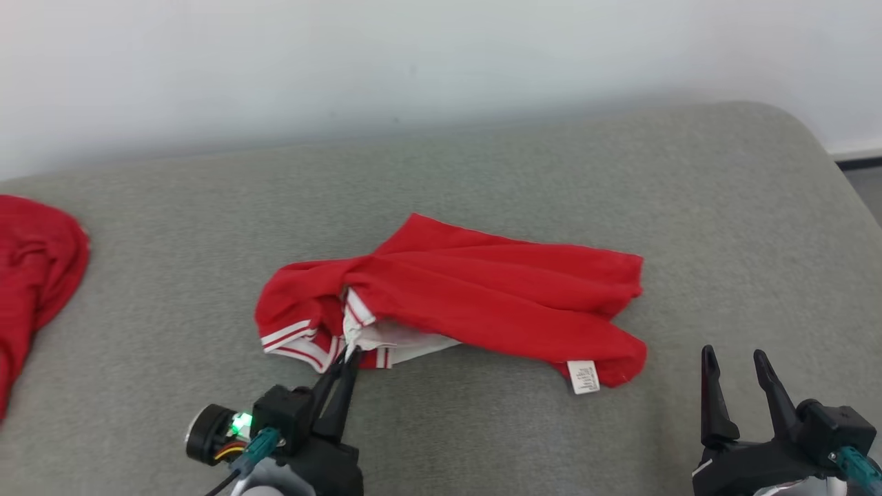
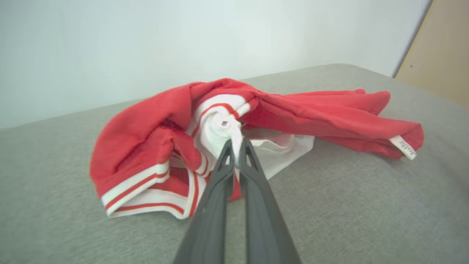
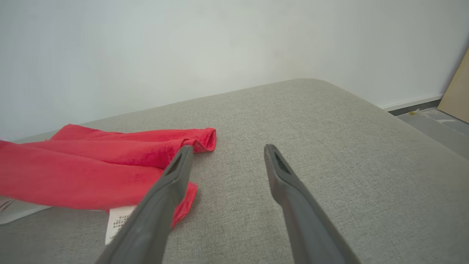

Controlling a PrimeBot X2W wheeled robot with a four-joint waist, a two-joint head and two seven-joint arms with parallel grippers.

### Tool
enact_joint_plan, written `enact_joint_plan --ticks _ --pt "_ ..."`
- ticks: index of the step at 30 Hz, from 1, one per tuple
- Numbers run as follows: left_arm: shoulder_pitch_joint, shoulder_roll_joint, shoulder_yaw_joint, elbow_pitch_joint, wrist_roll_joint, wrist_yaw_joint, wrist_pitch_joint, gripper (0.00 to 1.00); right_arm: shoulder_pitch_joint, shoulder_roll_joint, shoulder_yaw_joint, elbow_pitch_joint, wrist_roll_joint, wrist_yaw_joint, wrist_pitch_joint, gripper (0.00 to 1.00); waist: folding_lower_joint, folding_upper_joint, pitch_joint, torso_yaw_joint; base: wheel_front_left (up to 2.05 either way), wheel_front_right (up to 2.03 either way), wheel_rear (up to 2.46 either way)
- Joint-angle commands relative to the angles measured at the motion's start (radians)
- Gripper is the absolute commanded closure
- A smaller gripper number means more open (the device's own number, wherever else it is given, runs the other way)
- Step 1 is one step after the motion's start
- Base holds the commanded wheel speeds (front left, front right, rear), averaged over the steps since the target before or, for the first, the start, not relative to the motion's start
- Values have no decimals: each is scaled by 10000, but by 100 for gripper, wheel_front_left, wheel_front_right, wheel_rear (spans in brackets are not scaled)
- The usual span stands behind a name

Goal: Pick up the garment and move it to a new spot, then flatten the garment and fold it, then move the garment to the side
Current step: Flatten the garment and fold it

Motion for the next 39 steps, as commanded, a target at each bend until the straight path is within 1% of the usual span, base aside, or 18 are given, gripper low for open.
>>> enact_joint_plan --ticks 1,7,8,11,13,15,21,22,23,26,30,35,39 --pt "360 189 13 -349 136 94 -35 100 159 -16 -58 -64 -21 -25 37 0 1 -1 -509 851 0 0 0" --pt "1336 991 154 -1703 274 380 324 100 356 -14 -193 -147 54 -25 75 0 1 -1 -693 1732 0 0 0" --pt "1336 991 154 -1703 274 380 324 100 356 -14 -193 -147 54 -25 75 0 1 -1 -693 1732 0 0 0" --pt "1929 1305 275 -2369 184 546 546 100 413 -14 -236 -182 69 -25 111 0 1 -1 -735 2029 0 0 0" --pt "2405 1376 446 -2740 -78 668 675 100 445 -16 -272 -182 77 -25 121 0 1 -1 -764 2189 0 0 0" --pt "2803 1544 506 -2853 -146 748 859 100 434 -14 -266 -152 67 -25 127 0 1 -1 -777 2295 0 0 0" --pt "3451 1353 547 -2500 -589 750 794 100 432 -16 -198 -196 32 -25 233 0 1 -1 -877 2346 0 0 0" --pt "3463 1303 550 -2436 -635 762 741 95 440 -16 -208 -197 19 -25 228 0 1 -1 -899 2339 0 0 0" --pt "3472 1263 549 -2368 -661 797 671 1 451 -16 -214 -198 2 -25 238 0 1 -1 -925 2324 0 0 0" --pt "3373 1079 650 -2388 -780 844 383 0 500 -16 -260 -223 -35 -26 278 0 1 -1 -1000 2273 0 0 0" --pt "3193 930 1080 -2701 -957 1003 64 0 542 -14 -278 -265 -36 -26 308 0 1 -1 -1059 2168 0 0 0" --pt "3082 852 2112 -3272 -993 1326 -34 0 600 -14 -229 -301 -61 -26 310 0 1 -1 -1092 1997 0 0 0" --pt "3297 791 2941 -3772 -765 1339 -28 0 634 -13 -181 -313 -179 -26 350 0 1 -1 -1088 1868 0 0 0"
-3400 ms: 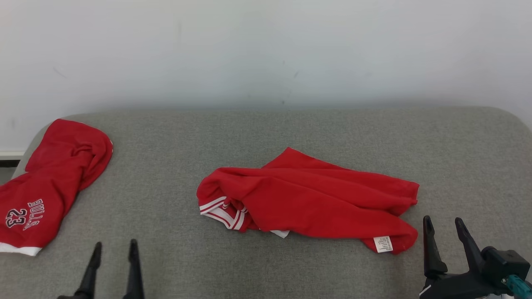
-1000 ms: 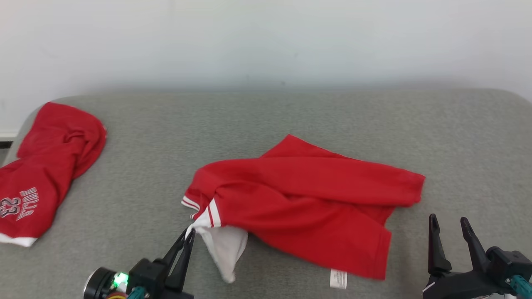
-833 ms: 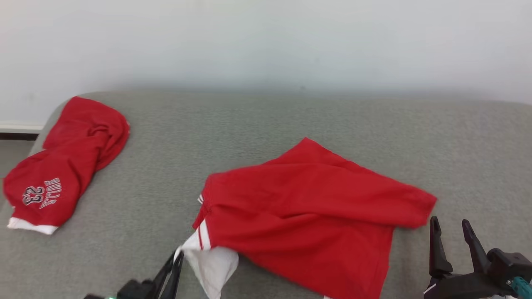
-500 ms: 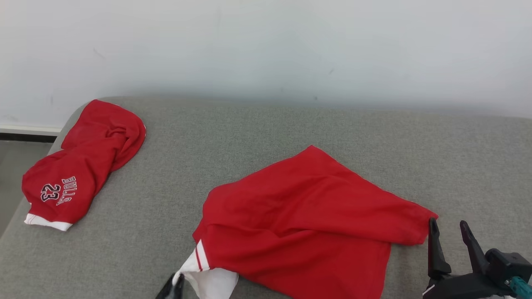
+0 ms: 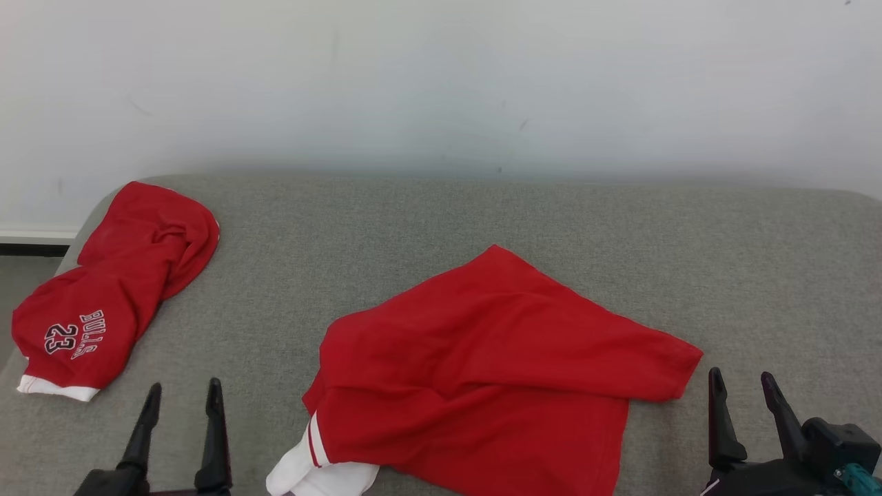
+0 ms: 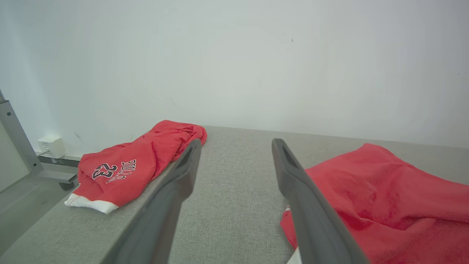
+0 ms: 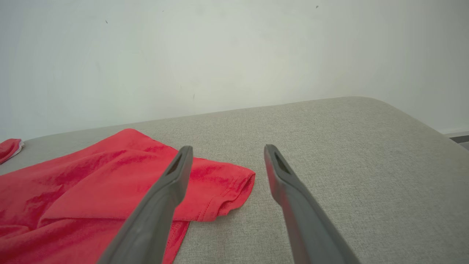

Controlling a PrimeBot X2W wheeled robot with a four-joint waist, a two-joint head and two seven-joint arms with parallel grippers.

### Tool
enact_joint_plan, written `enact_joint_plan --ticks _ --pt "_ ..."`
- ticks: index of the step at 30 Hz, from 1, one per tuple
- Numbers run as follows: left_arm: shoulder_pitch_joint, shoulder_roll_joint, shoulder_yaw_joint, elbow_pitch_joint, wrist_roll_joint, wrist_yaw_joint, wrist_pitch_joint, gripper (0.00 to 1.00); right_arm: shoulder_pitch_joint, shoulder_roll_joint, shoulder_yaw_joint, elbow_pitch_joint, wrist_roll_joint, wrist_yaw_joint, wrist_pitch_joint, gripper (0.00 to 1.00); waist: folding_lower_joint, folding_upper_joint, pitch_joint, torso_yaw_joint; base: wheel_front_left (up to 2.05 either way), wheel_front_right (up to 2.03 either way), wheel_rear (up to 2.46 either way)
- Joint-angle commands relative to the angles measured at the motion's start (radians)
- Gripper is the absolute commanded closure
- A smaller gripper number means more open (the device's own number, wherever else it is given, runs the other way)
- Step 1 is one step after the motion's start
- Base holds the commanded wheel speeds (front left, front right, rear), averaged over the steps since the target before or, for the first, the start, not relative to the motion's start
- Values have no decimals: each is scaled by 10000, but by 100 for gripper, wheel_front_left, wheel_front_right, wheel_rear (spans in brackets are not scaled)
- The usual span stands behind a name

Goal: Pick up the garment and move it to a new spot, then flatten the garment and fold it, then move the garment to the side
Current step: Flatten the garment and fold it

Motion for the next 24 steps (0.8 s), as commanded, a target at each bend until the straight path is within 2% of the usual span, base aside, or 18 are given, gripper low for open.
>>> enact_joint_plan --ticks 1,3,9,16,24 --pt "190 -101 318 -238 185 58 -31 0 102 -12 14 -28 -115 -26 27 0 0 0 -19 -91 0 0 0" --pt "338 -180 684 -428 293 78 -32 0 116 -15 5 -56 -177 -26 58 0 0 0 -36 -154 0 0 0" --pt "646 -329 1388 -443 609 -487 -34 0 258 -12 88 -91 -320 -26 119 0 0 0 -36 -278 0 0 0" --pt "697 -613 1626 -292 904 -849 -35 0 438 -190 535 -105 -384 -26 336 0 0 0 -64 -336 0 0 0" --pt "370 -932 1582 -45 1209 -1179 -36 0 340 -482 1468 199 130 -26 650 0 0 0 27 -141 0 0 0"
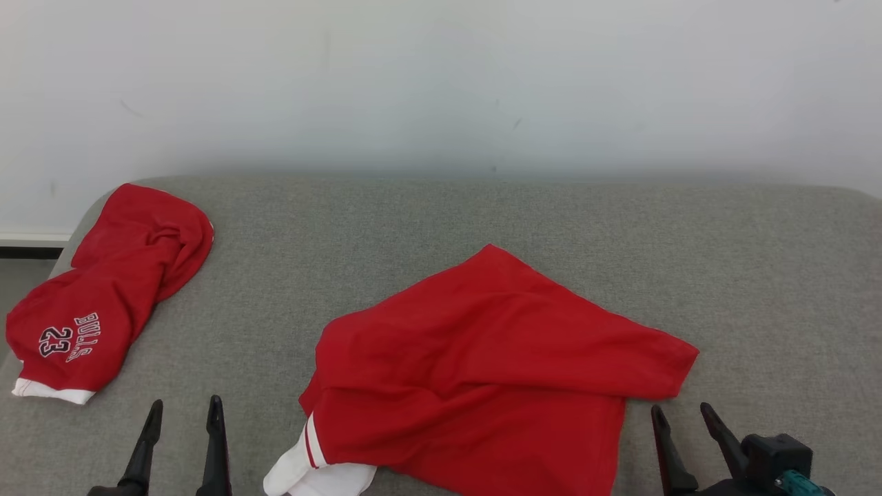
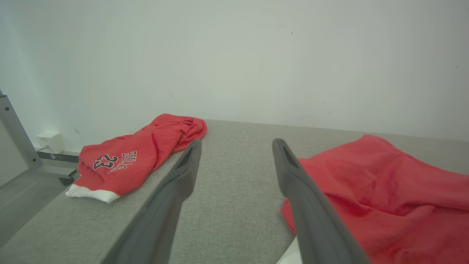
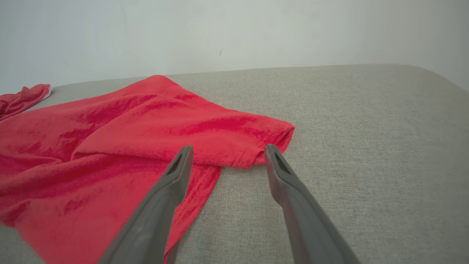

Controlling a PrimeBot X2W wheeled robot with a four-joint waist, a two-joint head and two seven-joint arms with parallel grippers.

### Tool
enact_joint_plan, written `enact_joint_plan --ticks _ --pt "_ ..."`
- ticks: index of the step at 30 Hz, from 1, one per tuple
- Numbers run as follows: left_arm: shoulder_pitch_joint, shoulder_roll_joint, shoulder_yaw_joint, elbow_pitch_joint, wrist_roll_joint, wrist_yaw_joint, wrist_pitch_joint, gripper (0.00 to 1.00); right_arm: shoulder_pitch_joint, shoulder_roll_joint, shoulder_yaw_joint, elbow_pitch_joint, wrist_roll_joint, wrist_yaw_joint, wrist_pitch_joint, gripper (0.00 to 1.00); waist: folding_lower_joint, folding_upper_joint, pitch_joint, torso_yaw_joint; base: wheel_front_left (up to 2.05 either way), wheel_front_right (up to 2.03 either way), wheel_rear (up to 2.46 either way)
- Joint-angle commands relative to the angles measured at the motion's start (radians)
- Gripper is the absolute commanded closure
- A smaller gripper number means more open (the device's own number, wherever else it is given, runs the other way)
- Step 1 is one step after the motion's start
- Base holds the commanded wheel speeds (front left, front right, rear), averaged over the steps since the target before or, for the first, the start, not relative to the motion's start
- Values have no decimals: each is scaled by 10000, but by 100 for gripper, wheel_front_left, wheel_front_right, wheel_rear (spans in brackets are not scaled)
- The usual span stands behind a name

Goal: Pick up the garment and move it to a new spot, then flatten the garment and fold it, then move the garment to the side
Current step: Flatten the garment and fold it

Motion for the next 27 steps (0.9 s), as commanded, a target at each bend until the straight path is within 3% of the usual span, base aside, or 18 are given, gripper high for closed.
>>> enact_joint_plan --ticks 1,20,21,23,27 --pt "-134 -73 -45 46 87 -54 -36 0 -135 -71 108 129 109 -26 57 0 0 0 48 99 0 0 0" --pt "-524 -275 -174 435 303 -307 -36 0 -2034 130 924 4876 485 -26 -64 0 0 0 355 1020 0 0 0" --pt "-536 -280 -164 451 302 -312 -36 0 -2130 154 963 5116 552 -26 -62 47 0 0 372 1032 0 0 0" --pt "-541 -299 -150 480 305 -319 -36 0 -2340 183 1041 5555 679 -26 -132 100 0 0 388 1049 0 0 0" --pt "-526 -344 -129 498 319 -294 -36 0 -2869 -79 926 5871 1020 -26 -835 100 0 0 403 1037 0 0 0"
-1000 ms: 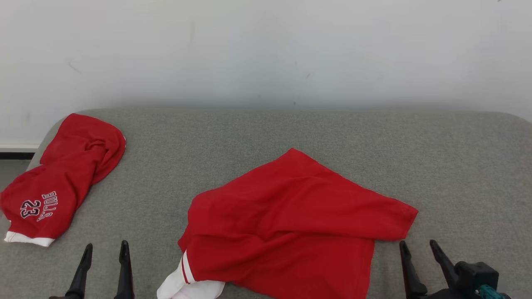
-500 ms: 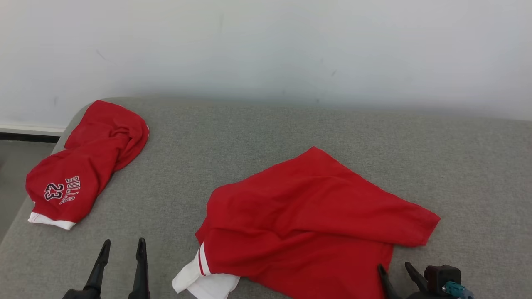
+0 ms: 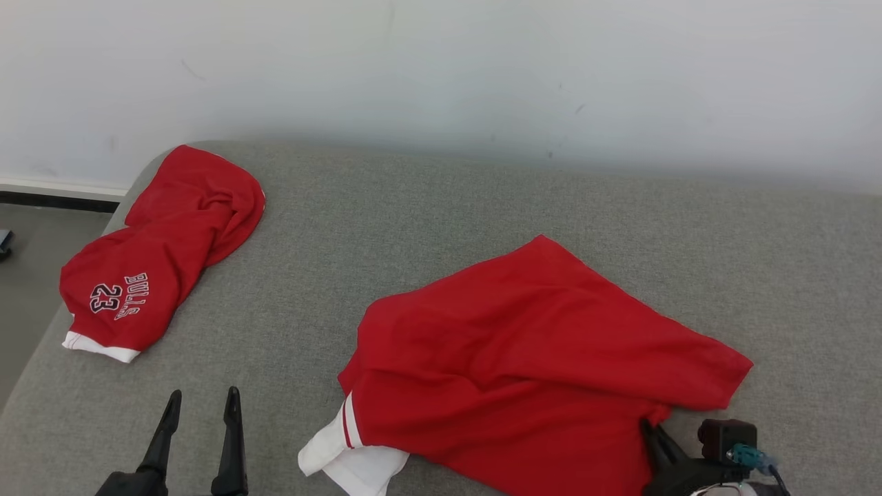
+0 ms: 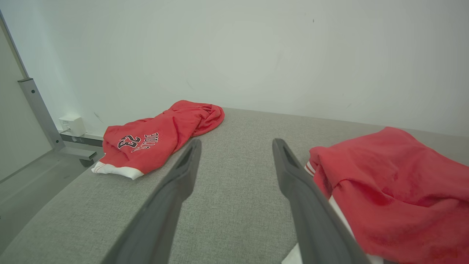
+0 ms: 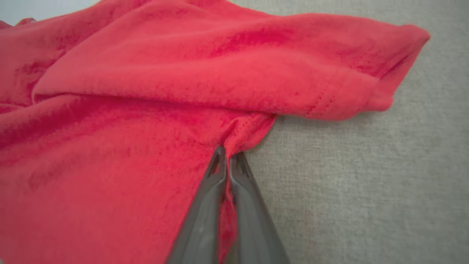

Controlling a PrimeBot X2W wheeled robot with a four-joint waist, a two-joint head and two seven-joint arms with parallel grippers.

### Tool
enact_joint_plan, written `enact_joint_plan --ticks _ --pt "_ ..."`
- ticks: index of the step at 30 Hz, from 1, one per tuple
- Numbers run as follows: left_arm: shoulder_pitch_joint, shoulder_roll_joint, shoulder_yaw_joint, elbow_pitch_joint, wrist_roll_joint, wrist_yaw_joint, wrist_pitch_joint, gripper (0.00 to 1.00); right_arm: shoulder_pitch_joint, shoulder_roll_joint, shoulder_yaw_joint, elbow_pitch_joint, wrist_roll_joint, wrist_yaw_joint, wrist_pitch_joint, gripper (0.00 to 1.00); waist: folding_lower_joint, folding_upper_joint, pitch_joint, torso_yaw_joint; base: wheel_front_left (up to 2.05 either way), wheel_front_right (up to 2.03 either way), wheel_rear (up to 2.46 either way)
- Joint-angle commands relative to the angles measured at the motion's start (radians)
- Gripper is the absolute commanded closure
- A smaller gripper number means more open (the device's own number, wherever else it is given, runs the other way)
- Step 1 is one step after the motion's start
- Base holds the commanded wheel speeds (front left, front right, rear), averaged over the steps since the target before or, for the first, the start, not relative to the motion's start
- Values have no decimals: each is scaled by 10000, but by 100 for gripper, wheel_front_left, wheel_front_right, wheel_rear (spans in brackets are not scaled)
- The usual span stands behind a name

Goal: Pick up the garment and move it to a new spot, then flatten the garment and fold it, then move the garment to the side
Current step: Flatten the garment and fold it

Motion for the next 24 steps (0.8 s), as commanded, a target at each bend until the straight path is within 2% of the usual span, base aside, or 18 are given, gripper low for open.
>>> enact_joint_plan --ticks 1,5,10,17,24 --pt "-41 -57 50 7 45 3 -36 0 -208 -288 -98 83 132 -26 -219 100 0 0 5 -57 0 0 0" --pt "-9 -89 91 40 49 -3 -35 0 -480 -622 -248 85 250 -26 -489 100 0 0 20 -178 0 0 0" --pt "-6 -174 91 45 50 -7 -37 0 -711 -1405 -580 -266 379 -26 -686 100 0 0 92 -369 0 0 0" --pt "-279 -262 -59 40 8 1 -37 0 -1067 -2357 -913 -967 466 -26 -384 100 0 0 364 -411 0 0 0" --pt "-512 -231 -203 138 -105 -1 -37 0 -1898 -2484 -873 -984 336 -26 233 100 0 0 585 -260 0 0 0"
